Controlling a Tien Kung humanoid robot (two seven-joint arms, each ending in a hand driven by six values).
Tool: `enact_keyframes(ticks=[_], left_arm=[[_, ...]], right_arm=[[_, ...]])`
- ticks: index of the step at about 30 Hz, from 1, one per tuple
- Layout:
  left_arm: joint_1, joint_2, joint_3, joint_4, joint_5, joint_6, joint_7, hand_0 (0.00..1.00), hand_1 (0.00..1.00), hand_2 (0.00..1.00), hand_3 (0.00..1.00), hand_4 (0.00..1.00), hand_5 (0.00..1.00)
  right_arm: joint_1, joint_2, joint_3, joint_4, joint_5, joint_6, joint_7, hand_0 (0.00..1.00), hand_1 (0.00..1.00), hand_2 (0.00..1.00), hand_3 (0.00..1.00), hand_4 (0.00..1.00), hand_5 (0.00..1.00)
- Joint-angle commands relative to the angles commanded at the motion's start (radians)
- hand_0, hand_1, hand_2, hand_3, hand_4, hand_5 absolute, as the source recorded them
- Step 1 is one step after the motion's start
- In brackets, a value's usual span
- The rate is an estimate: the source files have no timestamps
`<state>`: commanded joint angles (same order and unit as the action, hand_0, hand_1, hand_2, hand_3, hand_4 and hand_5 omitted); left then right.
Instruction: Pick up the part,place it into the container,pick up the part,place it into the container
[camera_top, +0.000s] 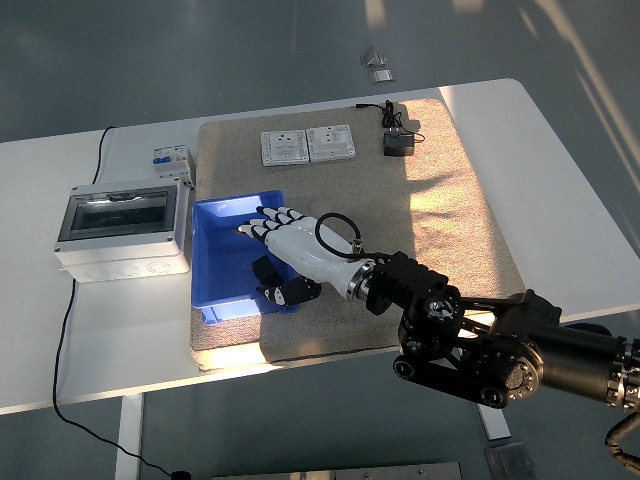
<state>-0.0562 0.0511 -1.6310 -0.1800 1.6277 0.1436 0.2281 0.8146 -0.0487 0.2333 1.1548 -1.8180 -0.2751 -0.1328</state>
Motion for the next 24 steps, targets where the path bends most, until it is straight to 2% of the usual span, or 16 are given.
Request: enact_keyframes(ticks=[3, 6, 7, 9, 10, 12, 13, 15, 18, 19, 24], left_arm=[[0.000, 0.000, 0.000, 0.000, 0.000, 0.001, -0.001, 0.696, 0.687, 0.695, 0.678, 0.713, 0.723], [0.000, 0.001, 0.000, 0.000, 0.004, 0.002, -0.002, 0.696, 0.687, 0.695, 0.678, 0.713, 0.723], [0.001, 0.001, 0.002, 0.000, 0.001, 0.003, -0.003, 0.696, 0.687, 0.691, 0.678, 0.706, 0.739], [0.004, 0.000, 0.007, 0.000, -0.010, 0.007, -0.005, 0.696, 0.687, 0.691, 0.678, 0.706, 0.739], [0.006, 0.000, 0.008, 0.000, -0.013, 0.008, -0.005, 0.696, 0.687, 0.691, 0.678, 0.706, 0.739], [0.006, 0.000, 0.008, 0.000, -0.015, 0.009, -0.006, 0.696, 0.687, 0.691, 0.678, 0.706, 0.739], [0.006, 0.000, 0.008, 0.000, -0.012, 0.008, -0.006, 0.695, 0.685, 0.690, 0.673, 0.707, 0.740], [0.004, -0.001, 0.004, 0.000, -0.003, 0.006, -0.006, 0.695, 0.685, 0.690, 0.673, 0.707, 0.740], [0.003, -0.003, 0.004, 0.000, 0.000, 0.005, -0.005, 0.695, 0.685, 0.690, 0.673, 0.707, 0.740], [0.003, -0.003, 0.004, 0.000, -0.001, 0.005, -0.005, 0.694, 0.684, 0.689, 0.674, 0.708, 0.740], [0.002, -0.003, 0.007, 0.000, -0.004, 0.005, -0.006, 0.694, 0.684, 0.689, 0.674, 0.708, 0.740]], right_arm=[[-0.002, -0.001, 0.003, -0.002, 0.007, -0.011, 0.005, 0.998, 0.998, 0.947, 0.851, 0.724, 0.270], [-0.027, -0.012, 0.035, -0.008, 0.049, -0.069, 0.021, 0.998, 0.998, 0.947, 0.851, 0.724, 0.270], [-0.044, -0.021, 0.056, -0.007, 0.051, -0.093, 0.007, 0.998, 0.998, 0.965, 0.882, 0.737, 0.280], [-0.069, -0.036, 0.096, -0.005, 0.031, -0.124, -0.035, 0.998, 0.998, 0.965, 0.882, 0.737, 0.280], [-0.076, -0.041, 0.114, -0.004, 0.020, -0.122, -0.057, 0.998, 0.998, 0.965, 0.882, 0.737, 0.280], [-0.085, -0.051, 0.137, -0.001, -0.004, -0.086, -0.111, 0.998, 0.998, 0.965, 0.882, 0.737, 0.280], [-0.087, -0.053, 0.140, 0.000, -0.008, -0.065, -0.139, 0.998, 0.934, 0.935, 0.875, 0.735, 0.280], [-0.089, -0.053, 0.134, -0.003, -0.009, -0.027, -0.189, 0.998, 0.934, 0.935, 0.875, 0.735, 0.280], [-0.088, -0.051, 0.121, -0.015, 0.006, 0.002, -0.251, 0.998, 0.934, 0.935, 0.875, 0.735, 0.280], [-0.087, -0.050, 0.117, -0.021, 0.012, 0.009, -0.266, 0.926, 0.743, 0.875, 0.879, 0.745, 0.281], [-0.087, -0.038, 0.099, -0.061, 0.011, 0.035, -0.299, 0.926, 0.743, 0.875, 0.879, 0.745, 0.281]])
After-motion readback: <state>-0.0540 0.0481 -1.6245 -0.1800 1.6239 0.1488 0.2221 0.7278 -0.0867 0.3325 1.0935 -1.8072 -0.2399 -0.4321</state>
